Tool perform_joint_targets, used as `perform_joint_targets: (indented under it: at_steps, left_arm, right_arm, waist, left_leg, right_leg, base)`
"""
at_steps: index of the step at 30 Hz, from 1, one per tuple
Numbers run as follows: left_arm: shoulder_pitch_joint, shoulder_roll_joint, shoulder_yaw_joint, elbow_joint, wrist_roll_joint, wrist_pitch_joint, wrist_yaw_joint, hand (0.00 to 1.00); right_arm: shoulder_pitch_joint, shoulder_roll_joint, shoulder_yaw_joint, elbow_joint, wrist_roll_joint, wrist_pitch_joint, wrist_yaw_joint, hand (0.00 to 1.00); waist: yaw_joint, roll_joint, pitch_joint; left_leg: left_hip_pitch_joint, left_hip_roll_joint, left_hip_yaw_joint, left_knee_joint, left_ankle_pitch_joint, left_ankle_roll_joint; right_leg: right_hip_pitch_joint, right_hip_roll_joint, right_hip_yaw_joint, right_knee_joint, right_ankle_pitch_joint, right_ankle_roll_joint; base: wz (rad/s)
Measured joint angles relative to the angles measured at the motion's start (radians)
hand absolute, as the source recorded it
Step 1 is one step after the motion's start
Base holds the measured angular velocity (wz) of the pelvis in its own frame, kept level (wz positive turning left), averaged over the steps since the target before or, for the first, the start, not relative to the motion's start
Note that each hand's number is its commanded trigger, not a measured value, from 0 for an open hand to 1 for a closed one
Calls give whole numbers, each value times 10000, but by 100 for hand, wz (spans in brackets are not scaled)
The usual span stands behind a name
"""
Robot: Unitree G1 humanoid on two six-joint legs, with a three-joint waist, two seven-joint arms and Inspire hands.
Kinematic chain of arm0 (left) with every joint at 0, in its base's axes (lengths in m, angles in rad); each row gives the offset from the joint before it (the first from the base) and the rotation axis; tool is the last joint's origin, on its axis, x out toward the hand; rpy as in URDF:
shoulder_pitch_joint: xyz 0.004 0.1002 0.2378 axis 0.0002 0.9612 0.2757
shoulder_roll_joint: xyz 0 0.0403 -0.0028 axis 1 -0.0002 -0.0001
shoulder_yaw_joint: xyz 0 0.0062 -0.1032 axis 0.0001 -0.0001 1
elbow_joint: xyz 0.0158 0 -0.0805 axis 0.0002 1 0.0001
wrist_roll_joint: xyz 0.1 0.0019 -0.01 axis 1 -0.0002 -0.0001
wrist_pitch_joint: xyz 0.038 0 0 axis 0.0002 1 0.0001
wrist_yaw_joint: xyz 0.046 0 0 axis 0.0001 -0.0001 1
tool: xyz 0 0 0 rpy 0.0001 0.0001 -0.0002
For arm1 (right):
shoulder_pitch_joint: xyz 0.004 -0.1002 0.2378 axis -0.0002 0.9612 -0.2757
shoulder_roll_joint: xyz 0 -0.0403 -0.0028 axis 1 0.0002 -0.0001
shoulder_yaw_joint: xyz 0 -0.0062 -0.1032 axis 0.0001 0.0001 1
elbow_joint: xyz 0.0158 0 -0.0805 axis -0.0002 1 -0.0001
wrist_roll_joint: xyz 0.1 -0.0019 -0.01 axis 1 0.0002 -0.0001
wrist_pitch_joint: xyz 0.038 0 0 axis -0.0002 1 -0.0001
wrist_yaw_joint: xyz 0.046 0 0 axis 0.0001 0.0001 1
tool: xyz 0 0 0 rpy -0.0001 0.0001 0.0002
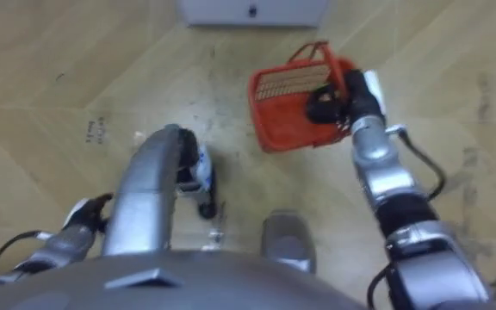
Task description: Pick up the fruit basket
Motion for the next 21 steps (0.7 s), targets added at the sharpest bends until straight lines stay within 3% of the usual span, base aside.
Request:
perform_joint_targets:
  at_steps: [1,2,4,7,8,9,12,14,16,17,18,19,20,21]
  left_arm:
    - [17,28,103,-1,3,-77,99,0]
    - [28,45,238,5,0,-137,152,0]
    - [105,42,384,20,0,-145,249,0]
    - [403,102,612,-3,-1,-173,306,0]
    - [529,178,678,-92,-6,-173,305,0]
    - [524,216,823,-190,-3,-173,314,0]
    - [647,227,1023,-496,-14,-194,350,0]
    - [1047,195,1011,-928,-12,-129,350,0]
    - [1325,202,994,-1038,1,-89,349,0]
    - [1431,211,1003,-1040,111,5,347,0]
    - [1464,179,1025,-1039,236,41,343,0]
    - [1562,68,1284,-1060,442,38,343,0]
    - [1722,-75,1481,-883,473,28,312,0]
    - [1631,-118,1427,-654,524,63,252,0]
  right_arm:
    - [322,8,-13,-593,-23,-29,23,100]
    - [505,31,-26,-948,-106,-111,129,100]
    - [694,58,-23,-1223,-412,-173,252,100]
    - [1093,55,-18,-2001,-677,-243,371,100]
    - [1348,40,-94,-2614,-683,-259,365,100]
    - [1598,17,-277,-3089,-650,-314,323,100]
    - [1873,12,-548,-3340,-560,-328,358,100]
    - [2064,5,-647,-3579,-505,-326,562,100]
    - [2325,6,-685,-4023,-493,-331,720,100]
    - [2414,20,-684,-4175,-484,-336,840,100]
    - [2482,12,-682,-4205,-443,-354,920,100]
    - [2398,-9,-640,-4381,-422,-474,1066,100]
    - [2293,-80,-665,-4841,-555,-686,1077,100]
    - [2630,-151,-670,-5111,-608,-863,897,100]
  waist:
    - [-4,-48,-39]
    - [-13,-62,-42]
    - [44,-60,-42]
    - [115,-36,-29]
    - [36,-72,-64]
    - [-24,-53,-61]
    - [-35,-27,-66]
    - [93,120,-152]
    - [55,226,-172]
    - [29,264,-154]
    - [-6,483,-55]
    - [42,651,-76]
    - [-4,705,-40]
    - [-261,704,-25]
  left_leg:
    - [408,-14,-3,-687,232,-8]
    - [809,-17,-81,-1277,422,-58]
    - [1416,-44,-417,-1986,682,-257]
    - [2315,-19,-1313,-2926,1174,-824]
    - [2426,-22,-1432,-3199,1430,-1002]
    - [2470,21,-1425,-3428,1739,-1118]
    - [2734,195,-1471,-4033,2198,-1296]
    - [2975,447,-1579,-4551,2531,-1500]
    - [3303,508,-1646,-5184,2907,-1533]
    - [3737,601,-2073,-5860,3158,-1738]
    - [3923,725,-2571,-6185,3276,-1907]
    - [4038,835,-3422,-6566,3561,-2193]
    - [3898,916,-3259,-6411,3597,-2249]
    - [3807,1041,-2532,-6266,3679,-2143]
  right_leg:
    - [266,-5,-11,-805,338,50]
    - [515,-34,-105,-1600,365,-3]
    - [640,-148,-273,-2458,153,-39]
    - [708,-169,-752,-3987,-238,36]
    - [962,-22,-883,-4730,-226,93]
    - [1090,135,-1082,-5164,-181,38]
    - [1502,428,-1445,-5817,-34,-209]
    - [1752,728,-1687,-6342,280,-412]
    - [1982,855,-2021,-6652,659,-411]
    - [1791,882,-2267,-5983,968,-288]
    - [1456,875,-2339,-5425,931,-121]
    - [582,652,-2347,-5248,622,-134]
    - [77,125,-2713,-5271,799,-499]
    - [169,213,-2910,-5086,847,-692]
  base:
    - [-24]
    - [-42]
    - [-56]
    - [-69]
    - [-27]
    - [-4]
    - [32]
    - [16]
    - [21]
    - [0]
    - [-35]
    - [-67]
    - [-43]
    - [-4]
